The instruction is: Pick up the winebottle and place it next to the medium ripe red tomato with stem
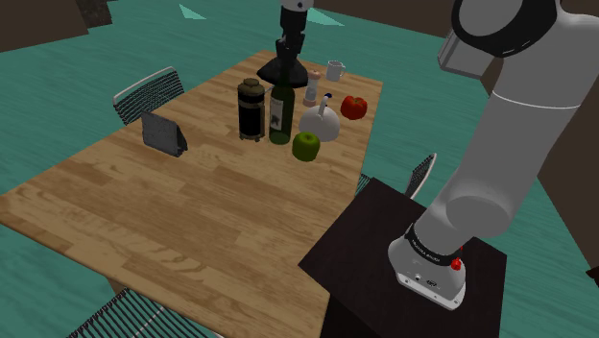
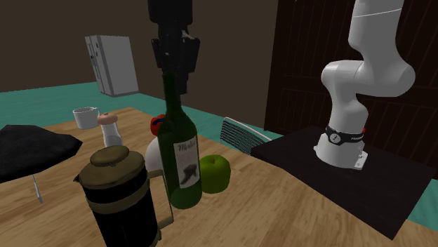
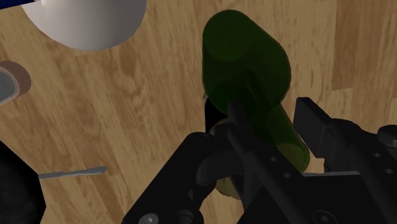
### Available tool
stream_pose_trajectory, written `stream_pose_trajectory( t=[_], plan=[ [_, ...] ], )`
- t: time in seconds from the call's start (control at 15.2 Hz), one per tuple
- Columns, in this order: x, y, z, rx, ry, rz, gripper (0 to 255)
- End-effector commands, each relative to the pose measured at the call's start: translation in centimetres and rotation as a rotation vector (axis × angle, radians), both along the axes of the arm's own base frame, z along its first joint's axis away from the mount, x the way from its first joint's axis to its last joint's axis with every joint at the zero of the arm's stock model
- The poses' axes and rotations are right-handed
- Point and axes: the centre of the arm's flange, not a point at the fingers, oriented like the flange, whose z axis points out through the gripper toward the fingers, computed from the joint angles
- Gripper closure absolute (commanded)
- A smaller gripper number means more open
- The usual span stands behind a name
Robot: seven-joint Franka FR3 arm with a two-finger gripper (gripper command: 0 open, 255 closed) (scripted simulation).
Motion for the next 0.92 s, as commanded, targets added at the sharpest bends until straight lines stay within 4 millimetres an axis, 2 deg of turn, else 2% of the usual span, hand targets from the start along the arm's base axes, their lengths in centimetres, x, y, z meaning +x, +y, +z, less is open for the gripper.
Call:
stream_pose_trajectory(
  t=[0.0, 0.86],
  plan=[
    [0.1, 0.0, 1.1, 0.000, 0.000, 0.000, 255],
    [0.1, 0.0, 8.0, 0.000, 0.000, 0.000, 255]
  ],
)
